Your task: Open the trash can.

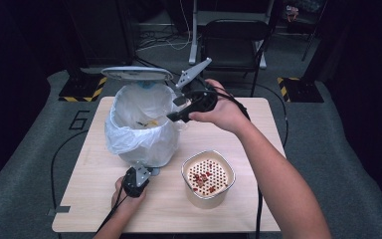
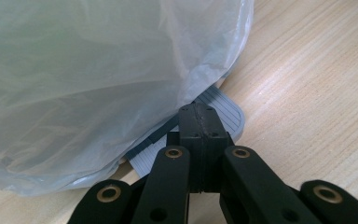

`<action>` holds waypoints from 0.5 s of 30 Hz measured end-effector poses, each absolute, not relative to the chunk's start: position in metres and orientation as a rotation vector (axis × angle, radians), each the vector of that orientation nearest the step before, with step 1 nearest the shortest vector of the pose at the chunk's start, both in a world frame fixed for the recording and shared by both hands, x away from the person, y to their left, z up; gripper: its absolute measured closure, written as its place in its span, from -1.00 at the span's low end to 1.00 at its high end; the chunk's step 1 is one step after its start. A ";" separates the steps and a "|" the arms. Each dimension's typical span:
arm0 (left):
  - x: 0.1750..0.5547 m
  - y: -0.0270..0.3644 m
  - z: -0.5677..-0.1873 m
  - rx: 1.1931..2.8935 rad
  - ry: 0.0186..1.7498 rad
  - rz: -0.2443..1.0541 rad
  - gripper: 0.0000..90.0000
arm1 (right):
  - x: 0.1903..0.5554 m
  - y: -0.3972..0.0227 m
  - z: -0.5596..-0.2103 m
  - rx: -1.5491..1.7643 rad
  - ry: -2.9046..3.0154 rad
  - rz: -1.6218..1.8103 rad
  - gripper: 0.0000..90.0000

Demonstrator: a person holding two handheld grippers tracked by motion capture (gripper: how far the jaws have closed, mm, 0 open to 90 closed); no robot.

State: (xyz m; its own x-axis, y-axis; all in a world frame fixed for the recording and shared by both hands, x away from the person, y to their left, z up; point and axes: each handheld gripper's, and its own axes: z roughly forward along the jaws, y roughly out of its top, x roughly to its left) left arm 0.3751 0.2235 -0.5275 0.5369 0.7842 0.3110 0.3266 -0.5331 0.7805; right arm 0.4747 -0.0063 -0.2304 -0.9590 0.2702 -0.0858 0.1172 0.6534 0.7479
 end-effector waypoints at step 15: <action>0.375 0.224 -0.527 2.105 0.893 0.883 1.00 | 0.493 0.048 -0.237 0.543 2.540 1.263 -0.09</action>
State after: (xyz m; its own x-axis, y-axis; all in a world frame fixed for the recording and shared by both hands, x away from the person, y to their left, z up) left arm 0.3751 0.2235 -0.5274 0.5354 0.7834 0.3157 0.3244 -0.5359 0.7795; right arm 0.4930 0.0485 -0.2373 -0.8985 0.4350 -0.0586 0.2158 0.5541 0.8040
